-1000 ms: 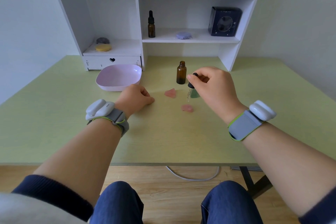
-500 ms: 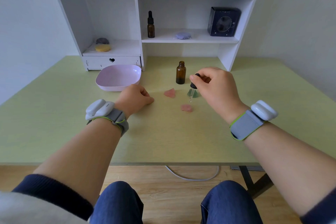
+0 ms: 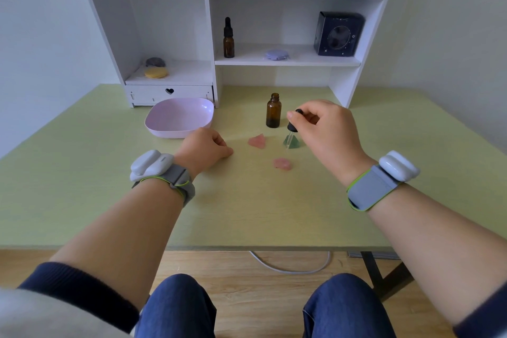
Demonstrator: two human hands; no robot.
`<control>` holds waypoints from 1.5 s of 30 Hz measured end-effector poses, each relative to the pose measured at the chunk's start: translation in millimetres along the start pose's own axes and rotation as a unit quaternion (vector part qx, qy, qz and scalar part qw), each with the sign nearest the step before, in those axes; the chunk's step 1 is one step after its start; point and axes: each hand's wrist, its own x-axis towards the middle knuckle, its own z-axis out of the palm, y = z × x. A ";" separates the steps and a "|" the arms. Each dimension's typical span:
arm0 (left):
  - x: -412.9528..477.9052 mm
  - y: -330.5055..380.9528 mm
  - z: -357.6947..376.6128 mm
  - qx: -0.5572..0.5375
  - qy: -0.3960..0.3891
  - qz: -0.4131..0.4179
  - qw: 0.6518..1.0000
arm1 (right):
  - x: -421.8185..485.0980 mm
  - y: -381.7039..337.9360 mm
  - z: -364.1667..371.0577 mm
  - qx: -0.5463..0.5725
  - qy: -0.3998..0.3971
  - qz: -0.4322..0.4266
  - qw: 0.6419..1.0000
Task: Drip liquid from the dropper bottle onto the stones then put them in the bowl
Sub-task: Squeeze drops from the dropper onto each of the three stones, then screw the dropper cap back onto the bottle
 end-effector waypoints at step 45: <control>16.1 5.1 -16.6 -0.011 -0.112 -0.026 0.993 | 102.8 4.9 47.1 -0.068 -0.077 0.034 0.994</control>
